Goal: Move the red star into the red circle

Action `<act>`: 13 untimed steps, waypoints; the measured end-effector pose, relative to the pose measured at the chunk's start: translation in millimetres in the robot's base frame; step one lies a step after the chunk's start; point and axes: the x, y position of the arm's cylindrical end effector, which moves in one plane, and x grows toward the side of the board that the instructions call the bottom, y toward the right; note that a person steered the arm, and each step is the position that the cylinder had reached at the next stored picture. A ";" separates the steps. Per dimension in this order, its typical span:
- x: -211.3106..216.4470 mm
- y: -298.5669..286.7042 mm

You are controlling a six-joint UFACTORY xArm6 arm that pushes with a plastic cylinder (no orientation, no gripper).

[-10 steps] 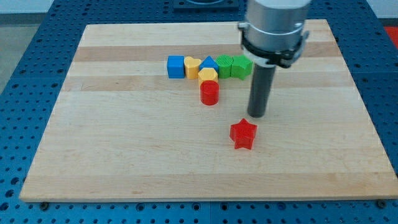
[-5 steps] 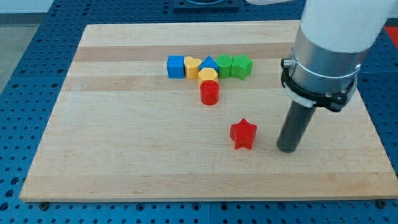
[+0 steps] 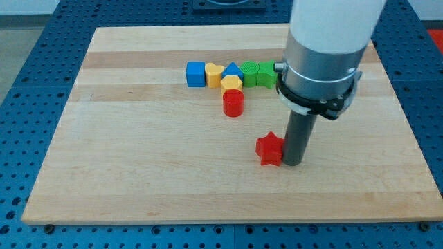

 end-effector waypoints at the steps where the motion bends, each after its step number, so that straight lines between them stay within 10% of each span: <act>1: -3.8 -15.9; 13: -9.4 -77.1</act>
